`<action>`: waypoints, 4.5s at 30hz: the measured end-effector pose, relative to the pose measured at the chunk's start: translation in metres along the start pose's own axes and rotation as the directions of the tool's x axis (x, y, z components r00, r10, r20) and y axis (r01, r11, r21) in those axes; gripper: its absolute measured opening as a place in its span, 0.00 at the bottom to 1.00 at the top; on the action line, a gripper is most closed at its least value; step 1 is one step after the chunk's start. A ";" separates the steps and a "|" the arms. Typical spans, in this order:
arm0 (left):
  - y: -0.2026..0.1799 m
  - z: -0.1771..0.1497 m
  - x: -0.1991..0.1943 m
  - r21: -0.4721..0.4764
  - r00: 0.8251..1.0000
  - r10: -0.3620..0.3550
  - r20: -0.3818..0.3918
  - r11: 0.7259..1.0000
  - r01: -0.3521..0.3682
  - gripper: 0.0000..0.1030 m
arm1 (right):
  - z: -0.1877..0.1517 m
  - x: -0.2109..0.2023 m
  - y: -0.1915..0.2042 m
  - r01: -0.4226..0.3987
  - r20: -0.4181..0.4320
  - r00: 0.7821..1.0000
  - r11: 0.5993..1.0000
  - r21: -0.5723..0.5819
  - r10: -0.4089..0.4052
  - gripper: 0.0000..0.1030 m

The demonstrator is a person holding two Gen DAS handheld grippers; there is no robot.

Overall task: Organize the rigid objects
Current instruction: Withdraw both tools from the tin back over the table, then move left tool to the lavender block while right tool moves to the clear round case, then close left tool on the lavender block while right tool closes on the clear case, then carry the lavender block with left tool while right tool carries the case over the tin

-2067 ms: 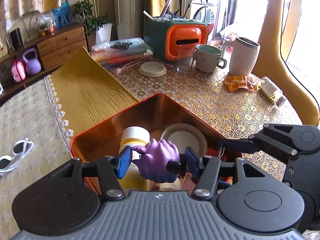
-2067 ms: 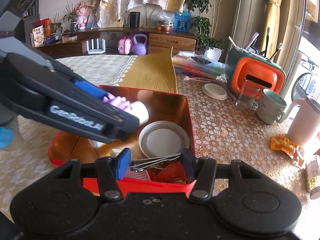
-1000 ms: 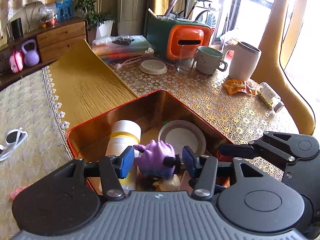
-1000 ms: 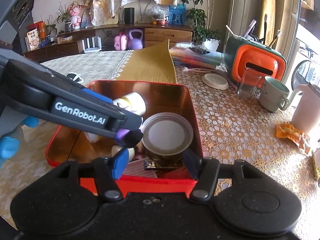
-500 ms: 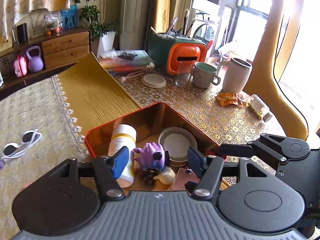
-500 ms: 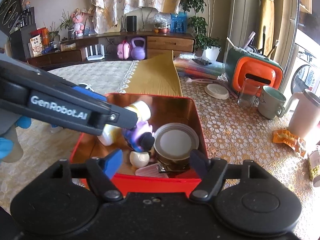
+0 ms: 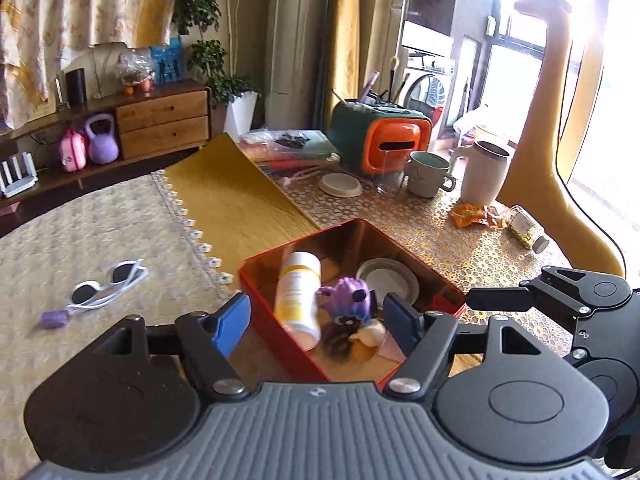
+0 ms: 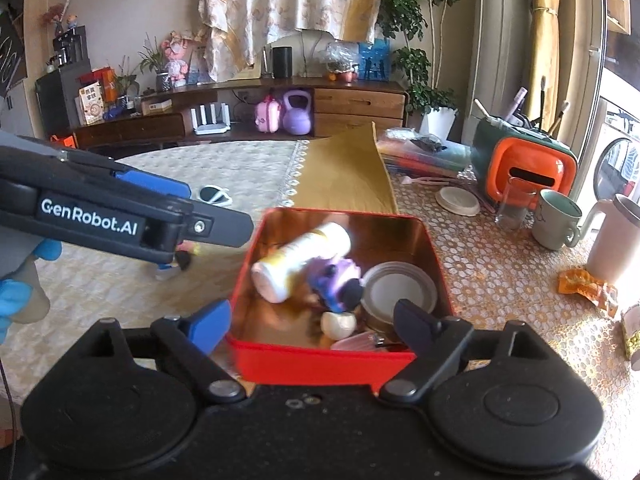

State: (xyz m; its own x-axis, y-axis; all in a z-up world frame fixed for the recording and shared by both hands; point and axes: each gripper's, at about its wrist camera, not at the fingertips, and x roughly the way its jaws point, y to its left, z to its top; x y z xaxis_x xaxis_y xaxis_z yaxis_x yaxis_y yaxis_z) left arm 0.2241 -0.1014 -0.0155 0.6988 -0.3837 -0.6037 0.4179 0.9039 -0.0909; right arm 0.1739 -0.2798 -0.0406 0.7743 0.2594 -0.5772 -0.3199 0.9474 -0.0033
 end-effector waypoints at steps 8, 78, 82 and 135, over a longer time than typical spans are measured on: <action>0.028 -0.012 -0.032 -0.033 0.998 0.056 0.025 0.998 -0.055 0.79 | 0.003 -0.004 0.027 -0.044 0.001 0.999 0.999 0.007 0.044 0.93; 0.274 -0.063 0.098 -0.171 0.890 0.445 -0.102 0.873 -0.456 0.87 | 0.034 0.193 0.150 -0.146 -0.211 0.968 0.989 -0.040 0.134 0.79; 0.276 -0.063 0.100 -0.174 0.894 0.438 -0.094 0.877 -0.448 0.87 | 0.034 0.196 0.150 -0.136 -0.212 0.970 0.990 -0.047 0.123 0.78; 0.119 -0.049 -0.021 -0.081 0.974 0.216 -0.063 0.972 -0.220 0.35 | 0.028 0.056 0.110 -0.093 -0.078 0.993 0.993 -0.076 0.087 0.49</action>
State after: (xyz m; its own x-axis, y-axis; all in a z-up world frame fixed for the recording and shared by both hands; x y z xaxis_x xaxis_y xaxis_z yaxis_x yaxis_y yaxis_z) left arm 0.2308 0.0232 -0.0527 0.7345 -0.1671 -0.6577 0.2054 0.9785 -0.0193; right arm 0.1975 -0.1560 -0.0510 0.6987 0.3255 -0.6371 -0.4311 0.9022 -0.0118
